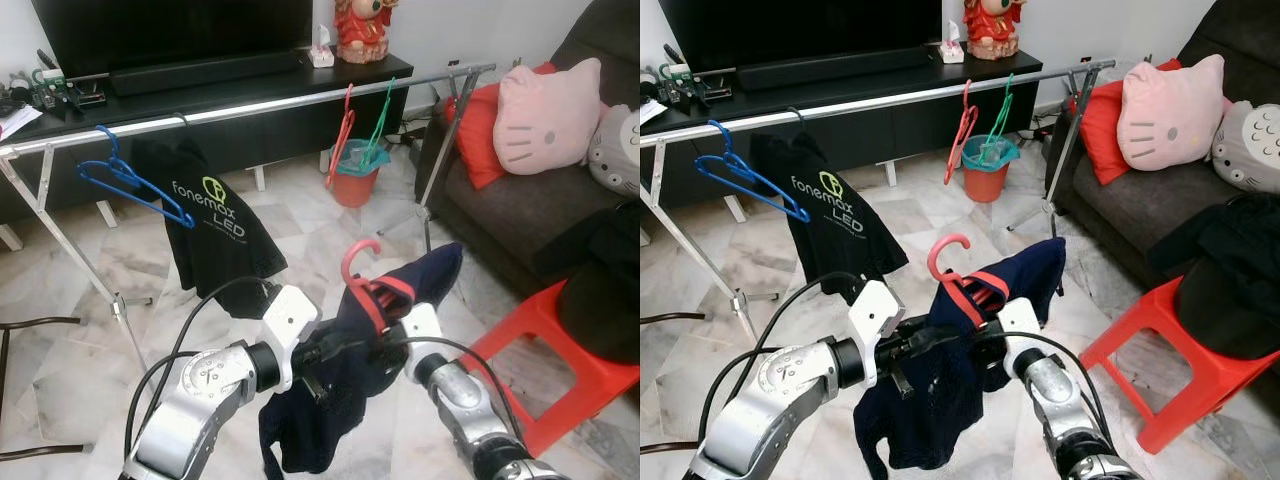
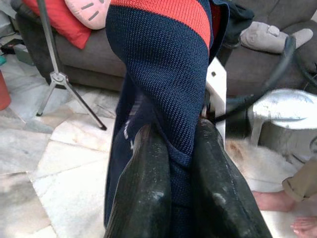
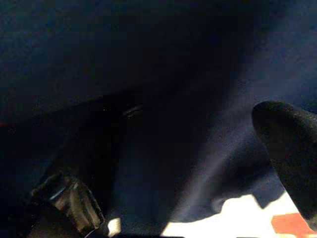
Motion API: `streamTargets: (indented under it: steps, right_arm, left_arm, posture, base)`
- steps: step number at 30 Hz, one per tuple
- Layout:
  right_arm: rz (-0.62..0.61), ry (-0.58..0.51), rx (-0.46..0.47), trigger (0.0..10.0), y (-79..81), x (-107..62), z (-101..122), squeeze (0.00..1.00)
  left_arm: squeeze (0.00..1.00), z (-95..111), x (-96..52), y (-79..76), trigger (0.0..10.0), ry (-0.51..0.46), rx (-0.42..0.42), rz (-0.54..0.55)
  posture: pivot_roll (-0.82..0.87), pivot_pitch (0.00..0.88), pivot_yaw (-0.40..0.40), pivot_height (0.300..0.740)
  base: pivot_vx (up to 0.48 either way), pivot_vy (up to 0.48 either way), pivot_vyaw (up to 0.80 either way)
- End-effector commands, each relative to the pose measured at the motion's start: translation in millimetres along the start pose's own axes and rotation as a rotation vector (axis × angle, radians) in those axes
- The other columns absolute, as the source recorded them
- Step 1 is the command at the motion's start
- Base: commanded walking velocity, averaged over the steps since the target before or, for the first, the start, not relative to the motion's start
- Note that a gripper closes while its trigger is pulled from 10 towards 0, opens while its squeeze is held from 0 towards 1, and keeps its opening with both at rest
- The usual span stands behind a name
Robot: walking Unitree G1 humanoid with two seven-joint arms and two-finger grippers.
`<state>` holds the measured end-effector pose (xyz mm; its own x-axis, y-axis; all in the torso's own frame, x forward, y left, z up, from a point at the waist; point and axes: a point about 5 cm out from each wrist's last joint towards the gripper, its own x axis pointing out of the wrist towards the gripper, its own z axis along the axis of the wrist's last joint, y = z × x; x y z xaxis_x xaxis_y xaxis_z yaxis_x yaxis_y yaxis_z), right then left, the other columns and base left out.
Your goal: Hang hanger
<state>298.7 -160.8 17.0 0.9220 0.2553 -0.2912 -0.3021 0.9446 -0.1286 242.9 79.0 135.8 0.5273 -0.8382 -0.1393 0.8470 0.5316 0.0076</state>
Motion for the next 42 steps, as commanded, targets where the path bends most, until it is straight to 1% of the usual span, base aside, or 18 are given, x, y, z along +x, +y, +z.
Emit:
streamTargets:
  steps: [1, 2, 8, 10, 12, 13, 14, 20, 28, 29, 30, 33, 34, 35, 36, 38, 41, 42]
  right_arm:
    - [-0.033, -0.025, 0.005, 9.2, -7.1, 2.3, 6.8, 0.0]
    - [-0.042, -0.032, 0.011, 0.0, -9.1, 2.4, 8.2, 0.0]
    - [-0.058, -0.074, 0.017, 0.0, -12.6, 4.1, 16.0, 0.0]
    - [-0.064, -0.106, 0.012, 0.0, -13.2, 5.8, 22.4, 0.0]
    - [-0.064, -0.112, 0.009, 0.0, -13.0, 6.3, 23.7, 0.0]
    - [-0.055, -0.123, 0.001, 0.0, -12.2, 7.1, 26.4, 0.0]
    - [-0.051, -0.127, -0.002, 0.0, -11.9, 7.4, 27.4, 0.0]
    - [-0.037, -0.127, -0.01, 0.0, -11.4, 7.9, 28.1, 0.0]
    - [-0.006, -0.119, -0.03, 0.0, -8.8, 7.8, 26.6, 0.0]
    - [0.002, -0.115, -0.042, 0.0, -9.4, 7.7, 26.9, 0.0]
    - [0.002, -0.115, -0.042, 0.0, -9.4, 7.7, 26.9, 0.0]
    - [0.018, -0.111, -0.051, 0.0, -9.1, 8.0, 27.2, 0.0]
    - [0.03, -0.106, -0.055, 0.0, -8.2, 8.3, 26.8, 0.0]
    - [0.048, -0.098, -0.061, 0.0, -6.1, 8.6, 26.1, 0.0]
    - [0.056, -0.095, -0.062, 0.0, -4.7, 8.7, 25.6, 0.0]
    - [0.066, -0.092, -0.061, 0.0, -2.8, 8.7, 24.7, 0.0]
    - [0.104, -0.072, -0.055, 0.0, 4.8, 8.6, 20.3, 0.0]
    - [0.115, -0.069, -0.053, 0.0, 6.6, 8.5, 19.3, 0.0]
  left_arm:
    - [0.0, 7.8, -1.0, -1.3, 10.0, -0.03, 0.007, -0.019]
    - [0.0, 7.3, -1.6, -1.4, 10.0, -0.026, 0.007, -0.022]
    - [0.0, 3.2, -5.3, -0.8, 10.0, 0.003, 0.013, -0.019]
    - [0.0, -7.8, -13.5, 5.5, 10.0, 0.066, 0.037, 0.011]
    - [0.0, -12.3, -16.6, 8.4, 10.0, 0.093, 0.049, 0.024]
    - [0.0, -23.7, -24.6, 15.6, 10.0, 0.162, 0.083, 0.049]
    - [0.0, -27.4, -27.5, 18.0, 10.0, 0.185, 0.095, 0.056]
    - [0.0, -30.5, -35.1, 22.9, 10.0, 0.216, 0.102, 0.064]
    - [0.0, -47.8, -48.1, 26.1, 10.0, 0.332, 0.166, 0.039]
    - [0.0, -53.8, -53.0, 27.1, 10.0, 0.382, 0.195, 0.018]
    - [0.0, -53.8, -53.0, 27.1, 10.0, 0.382, 0.195, 0.018]
    - [0.0, -63.9, -60.5, 29.7, 10.0, 0.463, 0.238, -0.002]
    - [0.0, -69.9, -64.2, 32.5, 10.0, 0.521, 0.294, -0.005]
    - [0.0, -78.8, -70.0, 37.7, 10.0, 0.609, 0.383, -0.004]
    - [0.0, -81.8, -71.7, 40.9, 10.0, 0.635, 0.417, 0.009]
    - [0.0, -84.7, -73.0, 46.0, 10.0, 0.656, 0.439, 0.049]
    - [0.0, -87.0, -73.0, 64.3, 10.0, 0.684, 0.452, 0.247]
    - [0.0, -86.6, -72.5, 67.6, 10.0, 0.682, 0.456, 0.286]
  posture:
    - [0.04, 0.0, -0.04, 0.74]
    - [0.04, 0.0, -0.04, 0.74]
    - [0.03, 0.0, -0.041, 0.74]
    - [0.03, 0.0, -0.041, 0.74]
    - [0.03, 0.0, -0.041, 0.74]
    - [0.03, 0.0, -0.041, 0.74]
    - [0.03, 0.0, -0.041, 0.74]
    - [0.03, 0.0, -0.043, 0.74]
    - [0.03, 0.0, -0.044, 0.74]
    - [0.03, 0.0, -0.044, 0.74]
    - [0.03, 0.0, -0.044, 0.74]
    - [0.03, 0.0, -0.044, 0.74]
    - [0.03, 0.0, -0.045, 0.74]
    - [0.03, 0.0, -0.045, 0.74]
    - [0.03, 0.0, -0.045, 0.74]
    - [0.03, 0.0, -0.045, 0.74]
    - [0.03, 0.0, -0.046, 0.74]
    - [0.03, 0.0, -0.046, 0.74]
  base:
    - [0.0, 0.0, 0.0]
    - [0.0, 0.0, 0.0]
    - [0.0, 0.0, 0.0]
    - [0.0, 0.0, 0.0]
    - [0.0, 0.0, 0.0]
    - [0.0, 0.0, 0.0]
    - [0.0, 0.0, 0.0]
    - [0.0, 0.0, 0.0]
    - [0.0, 0.0, 0.0]
    - [0.0, 0.0, 0.0]
    - [0.0, 0.0, 0.0]
    - [0.0, 0.0, 0.0]
    - [0.0, 0.0, 0.0]
    - [0.0, 0.0, 0.0]
    - [0.0, 0.0, 0.0]
    - [0.0, 0.0, 0.0]
    - [0.0, 0.0, 0.0]
    - [0.0, 0.0, 0.0]
